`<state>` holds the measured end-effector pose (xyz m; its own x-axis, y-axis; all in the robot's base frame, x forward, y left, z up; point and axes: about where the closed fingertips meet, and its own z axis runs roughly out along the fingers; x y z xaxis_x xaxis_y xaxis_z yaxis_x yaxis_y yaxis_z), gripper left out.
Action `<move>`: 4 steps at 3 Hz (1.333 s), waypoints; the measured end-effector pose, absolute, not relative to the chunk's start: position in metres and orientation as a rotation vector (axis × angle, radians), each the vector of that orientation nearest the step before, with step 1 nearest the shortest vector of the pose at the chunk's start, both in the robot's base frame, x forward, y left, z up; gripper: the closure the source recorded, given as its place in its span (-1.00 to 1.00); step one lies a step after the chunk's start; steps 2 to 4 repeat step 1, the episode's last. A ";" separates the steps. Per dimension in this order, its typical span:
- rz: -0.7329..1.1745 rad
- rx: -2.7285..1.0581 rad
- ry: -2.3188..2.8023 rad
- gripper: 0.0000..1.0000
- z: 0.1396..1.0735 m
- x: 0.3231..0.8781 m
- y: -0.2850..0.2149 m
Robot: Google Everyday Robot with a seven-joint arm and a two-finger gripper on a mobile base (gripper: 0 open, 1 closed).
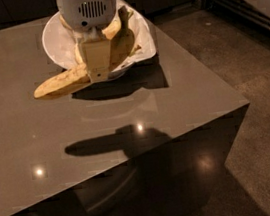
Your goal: Pick banana from white bowl
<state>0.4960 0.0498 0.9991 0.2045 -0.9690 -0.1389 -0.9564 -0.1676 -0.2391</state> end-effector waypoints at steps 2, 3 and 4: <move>-0.066 -2.197 1.810 1.00 1.000 0.499 0.054; -0.066 -2.197 1.810 1.00 1.000 0.499 0.054; -0.066 -2.197 1.810 1.00 1.000 0.499 0.054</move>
Offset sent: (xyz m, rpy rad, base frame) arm 0.0000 0.0000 0.0000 0.0000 0.0000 0.0000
